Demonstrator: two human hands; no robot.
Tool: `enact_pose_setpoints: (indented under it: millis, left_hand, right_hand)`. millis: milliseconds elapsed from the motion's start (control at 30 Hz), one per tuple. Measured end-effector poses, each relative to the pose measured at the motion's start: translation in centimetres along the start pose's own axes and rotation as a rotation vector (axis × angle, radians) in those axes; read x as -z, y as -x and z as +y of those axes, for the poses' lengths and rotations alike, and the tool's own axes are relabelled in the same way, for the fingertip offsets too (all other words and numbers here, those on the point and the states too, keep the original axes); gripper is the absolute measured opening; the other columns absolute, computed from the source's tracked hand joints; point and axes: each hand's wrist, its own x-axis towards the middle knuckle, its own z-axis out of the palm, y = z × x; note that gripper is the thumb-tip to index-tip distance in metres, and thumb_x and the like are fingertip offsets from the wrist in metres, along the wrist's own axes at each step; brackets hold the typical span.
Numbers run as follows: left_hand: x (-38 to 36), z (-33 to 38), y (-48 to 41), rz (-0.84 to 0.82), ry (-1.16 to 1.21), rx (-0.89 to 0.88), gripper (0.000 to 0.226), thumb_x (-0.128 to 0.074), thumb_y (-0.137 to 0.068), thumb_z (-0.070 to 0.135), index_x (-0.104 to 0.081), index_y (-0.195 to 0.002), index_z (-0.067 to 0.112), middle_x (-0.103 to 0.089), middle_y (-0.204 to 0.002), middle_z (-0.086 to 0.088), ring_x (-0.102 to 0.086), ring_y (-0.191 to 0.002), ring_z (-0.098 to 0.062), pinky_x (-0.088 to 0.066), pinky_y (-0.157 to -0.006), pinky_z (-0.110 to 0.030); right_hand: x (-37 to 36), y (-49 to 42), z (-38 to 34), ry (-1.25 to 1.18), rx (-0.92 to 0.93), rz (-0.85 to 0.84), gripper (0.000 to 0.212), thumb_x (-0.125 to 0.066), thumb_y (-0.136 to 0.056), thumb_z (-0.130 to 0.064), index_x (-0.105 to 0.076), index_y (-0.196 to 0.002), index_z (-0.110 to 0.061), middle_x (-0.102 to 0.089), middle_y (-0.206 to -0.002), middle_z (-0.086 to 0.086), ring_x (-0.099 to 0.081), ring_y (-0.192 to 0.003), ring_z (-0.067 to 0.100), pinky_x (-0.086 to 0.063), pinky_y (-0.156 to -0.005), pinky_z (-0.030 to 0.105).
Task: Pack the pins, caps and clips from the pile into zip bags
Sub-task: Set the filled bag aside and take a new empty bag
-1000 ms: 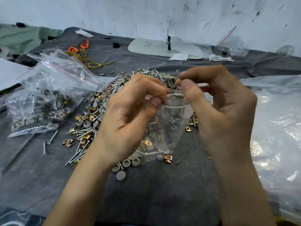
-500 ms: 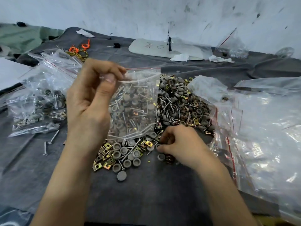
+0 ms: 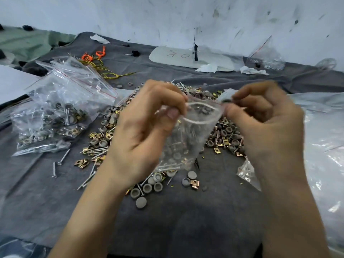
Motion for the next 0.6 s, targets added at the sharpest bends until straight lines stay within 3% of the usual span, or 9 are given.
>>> enact_pose_setpoints:
  millis: [133, 267, 367, 467, 533, 600]
  left_hand:
    - [-0.6, 0.2, 0.1, -0.070, -0.012, -0.022, 0.013, -0.041, -0.099, 0.015, -0.054, -0.101, 0.017, -0.056, -0.107, -0.011, -0.057, -0.104, -0.028, -0.046, -0.089, -0.043]
    - [-0.6, 0.1, 0.0, -0.086, -0.020, -0.014, 0.011, -0.043, -0.099, 0.017, -0.053, -0.102, 0.017, -0.056, -0.108, -0.011, -0.057, -0.104, -0.027, -0.044, -0.088, -0.037]
    - [-0.6, 0.0, 0.0, -0.055, -0.020, -0.006, 0.012, -0.042, -0.099, 0.016, -0.054, -0.102, 0.017, -0.057, -0.108, -0.008, -0.059, -0.104, -0.026, -0.042, -0.088, -0.033]
    - [-0.4, -0.2, 0.0, -0.012, -0.019, -0.012, 0.012, -0.042, -0.098, 0.015, -0.054, -0.102, 0.018, -0.057, -0.106, -0.006, -0.059, -0.103, -0.029, -0.045, -0.088, -0.038]
    - [0.0, -0.4, 0.0, 0.047, -0.031, -0.018, 0.015, -0.042, -0.099, 0.014, -0.053, -0.102, 0.023, -0.057, -0.104, -0.004, -0.059, -0.102, -0.026, -0.046, -0.088, -0.037]
    - [0.4, -0.7, 0.0, 0.130, -0.052, -0.021, 0.017, -0.042, -0.099, 0.011, -0.051, -0.099, 0.026, -0.058, -0.103, -0.001, -0.058, -0.101, -0.018, -0.044, -0.089, -0.032]
  right_hand:
    - [0.3, 0.7, -2.9, 0.014, 0.233, -0.040, 0.022, -0.074, -0.080, -0.015, -0.062, -0.086, -0.032, -0.069, -0.081, -0.014, -0.064, -0.074, 0.003, -0.047, -0.063, 0.015]
    - [0.0, 1.2, -3.4, 0.181, 0.240, -0.142, 0.014, -0.072, -0.081, -0.023, -0.069, -0.088, -0.035, -0.069, -0.083, -0.016, -0.061, -0.077, 0.005, -0.043, -0.063, 0.015]
    - [0.7, 1.0, -3.1, 0.120, 0.164, -0.019, 0.007, -0.070, -0.084, -0.025, -0.072, -0.085, -0.032, -0.070, -0.079, -0.013, -0.060, -0.068, 0.004, -0.043, -0.057, 0.012]
    - [1.7, 0.7, -2.3, 0.094, 0.061, 0.076, 0.006, -0.067, -0.081, -0.030, -0.070, -0.076, -0.033, -0.070, -0.075, -0.009, -0.058, -0.062, 0.002, -0.044, -0.055, 0.014]
    - [2.0, 0.5, -0.8, 0.171, -0.100, -0.015, 0.007, -0.070, -0.078, -0.025, -0.071, -0.073, -0.028, -0.069, -0.068, -0.006, -0.056, -0.057, 0.004, -0.044, -0.054, 0.021]
    - [1.5, 0.4, 1.1, 0.338, -0.309, -0.247, 0.014, -0.072, -0.079, -0.014, -0.070, -0.068, -0.023, -0.065, -0.058, -0.007, -0.055, -0.054, 0.006, -0.041, -0.055, 0.028]
